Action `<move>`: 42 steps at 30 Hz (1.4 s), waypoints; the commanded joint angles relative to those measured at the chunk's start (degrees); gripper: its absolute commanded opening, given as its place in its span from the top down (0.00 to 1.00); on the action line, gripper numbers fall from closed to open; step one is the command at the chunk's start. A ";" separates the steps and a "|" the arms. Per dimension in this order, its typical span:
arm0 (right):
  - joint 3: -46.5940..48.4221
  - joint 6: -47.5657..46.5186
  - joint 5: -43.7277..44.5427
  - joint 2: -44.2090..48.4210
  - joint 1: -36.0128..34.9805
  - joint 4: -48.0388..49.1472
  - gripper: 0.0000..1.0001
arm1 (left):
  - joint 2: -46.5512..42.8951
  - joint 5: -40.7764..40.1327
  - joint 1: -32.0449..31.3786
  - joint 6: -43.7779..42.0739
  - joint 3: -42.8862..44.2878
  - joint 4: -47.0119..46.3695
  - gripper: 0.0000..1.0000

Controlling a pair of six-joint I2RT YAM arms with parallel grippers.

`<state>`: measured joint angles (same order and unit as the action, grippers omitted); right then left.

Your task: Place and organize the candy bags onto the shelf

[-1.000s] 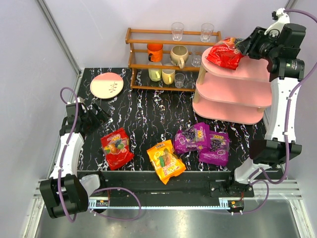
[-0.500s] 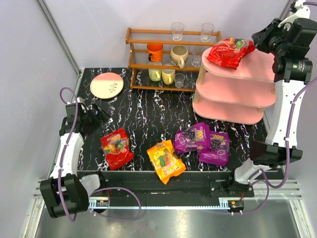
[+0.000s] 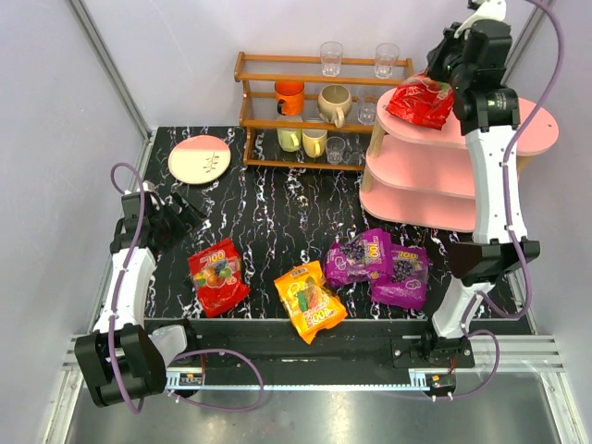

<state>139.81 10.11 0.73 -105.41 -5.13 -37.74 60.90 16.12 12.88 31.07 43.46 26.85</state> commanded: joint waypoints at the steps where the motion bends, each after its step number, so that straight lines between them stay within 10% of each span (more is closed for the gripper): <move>1: -7.51 -2.46 10.60 1.86 -0.50 9.07 1.00 | 0.09 1.28 0.48 0.04 -0.04 -2.24 0.01; 16: -53.58 -2.90 10.52 19.10 -0.41 34.48 0.99 | 0.44 1.81 0.83 0.13 -0.22 -2.42 0.01; 25: -47.10 -9.85 3.94 14.97 0.98 31.06 0.91 | 0.53 1.72 0.83 0.04 -0.22 -2.50 0.01; 35: -40.41 -13.53 -29.61 9.08 11.18 26.41 0.73 | 1.32 1.99 0.83 0.04 0.04 -2.42 0.01; 42: -37.33 -16.70 -37.38 7.06 12.07 21.74 0.70 | 1.41 2.16 0.83 0.13 -0.04 -2.42 0.01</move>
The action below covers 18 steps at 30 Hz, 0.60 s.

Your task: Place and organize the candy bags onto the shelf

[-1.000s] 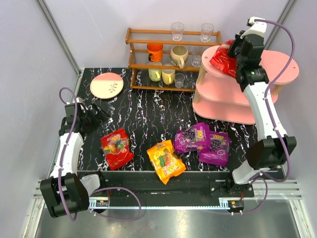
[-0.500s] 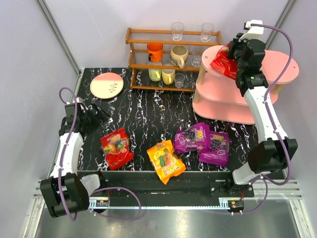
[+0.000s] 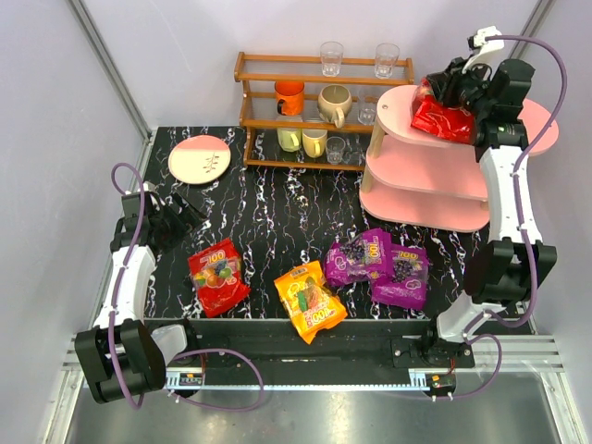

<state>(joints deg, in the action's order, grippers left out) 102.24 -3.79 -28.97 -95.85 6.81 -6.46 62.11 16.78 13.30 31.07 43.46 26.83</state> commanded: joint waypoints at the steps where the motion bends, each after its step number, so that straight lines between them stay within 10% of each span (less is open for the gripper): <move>1: 0.33 -2.36 -7.51 -2.67 0.22 -9.19 0.71 | 0.29 1.51 0.50 0.13 -0.04 -2.40 0.01; 18: 8.41 12.67 -6.62 -3.03 -0.22 -1.54 0.64 | 0.21 1.42 0.67 0.13 -0.04 -2.48 0.01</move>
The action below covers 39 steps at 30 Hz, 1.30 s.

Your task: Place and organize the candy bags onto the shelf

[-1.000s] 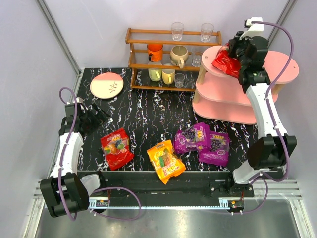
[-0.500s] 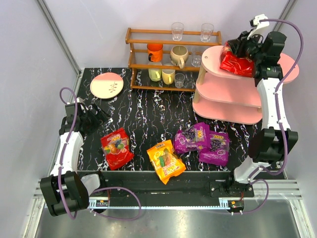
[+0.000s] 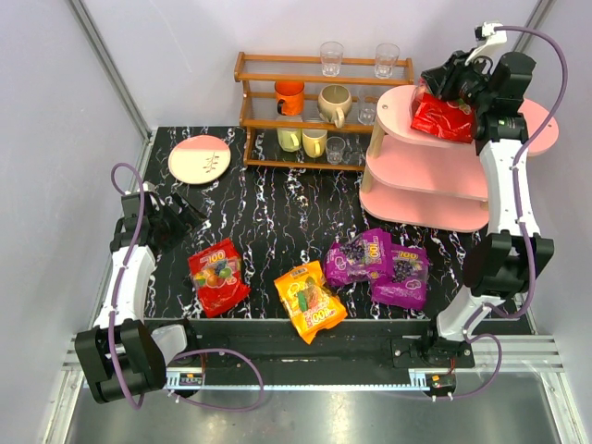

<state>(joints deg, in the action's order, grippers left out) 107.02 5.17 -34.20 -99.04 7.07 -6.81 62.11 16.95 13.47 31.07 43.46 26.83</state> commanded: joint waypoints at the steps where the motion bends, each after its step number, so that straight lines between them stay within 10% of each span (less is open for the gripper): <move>1: 3.89 4.32 -1.31 1.12 -0.48 -0.84 0.64 | 0.21 1.33 0.50 0.13 0.04 -2.48 0.01; 7: 12.75 6.60 2.46 4.99 -0.48 -1.88 0.55 | 0.12 1.59 0.85 0.13 -0.04 -2.57 0.01; 13: 15.86 -1.78 12.43 12.01 -12.57 -12.07 0.20 | -0.23 1.59 1.20 0.22 -0.04 -2.66 0.01; 22: -12.07 -6.24 33.91 17.23 -51.40 -11.84 0.16 | -0.32 1.95 1.47 0.04 0.04 -2.66 0.01; 29: -33.17 6.51 30.77 10.38 -64.52 0.30 0.08 | -0.23 1.86 1.90 0.04 0.13 -2.57 0.01; 39: -37.32 20.31 27.43 -2.90 -72.64 13.82 0.03 | -0.32 2.04 2.35 0.31 -0.04 -2.84 0.01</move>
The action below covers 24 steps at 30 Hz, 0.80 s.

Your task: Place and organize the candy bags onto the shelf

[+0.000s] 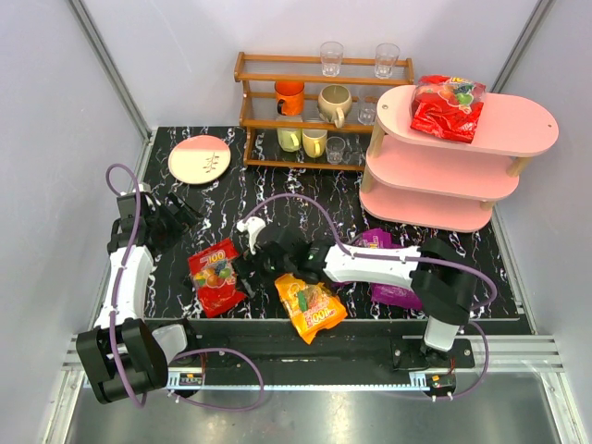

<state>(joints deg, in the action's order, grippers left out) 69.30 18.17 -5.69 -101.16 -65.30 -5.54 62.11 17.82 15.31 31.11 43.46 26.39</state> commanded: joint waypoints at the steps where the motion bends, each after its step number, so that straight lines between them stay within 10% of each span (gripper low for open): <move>1: 0.23 8.27 -0.90 -1.05 -0.27 13.44 0.03 | -0.32 1.33 0.51 0.26 -0.04 -2.40 0.01; 18: 11.90 18.91 6.75 -15.46 -0.27 6.87 0.07 | -0.23 2.13 0.95 0.44 -0.40 -2.84 0.01; 24: 12.10 13.13 2.88 -13.98 -0.09 7.74 0.78 | -0.23 2.39 1.30 0.53 -0.48 -2.93 0.01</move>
<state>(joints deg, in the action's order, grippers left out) 79.53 35.07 -1.41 -117.80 -65.52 1.85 62.11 18.92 15.92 31.35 43.46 25.98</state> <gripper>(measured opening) 0.366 0.987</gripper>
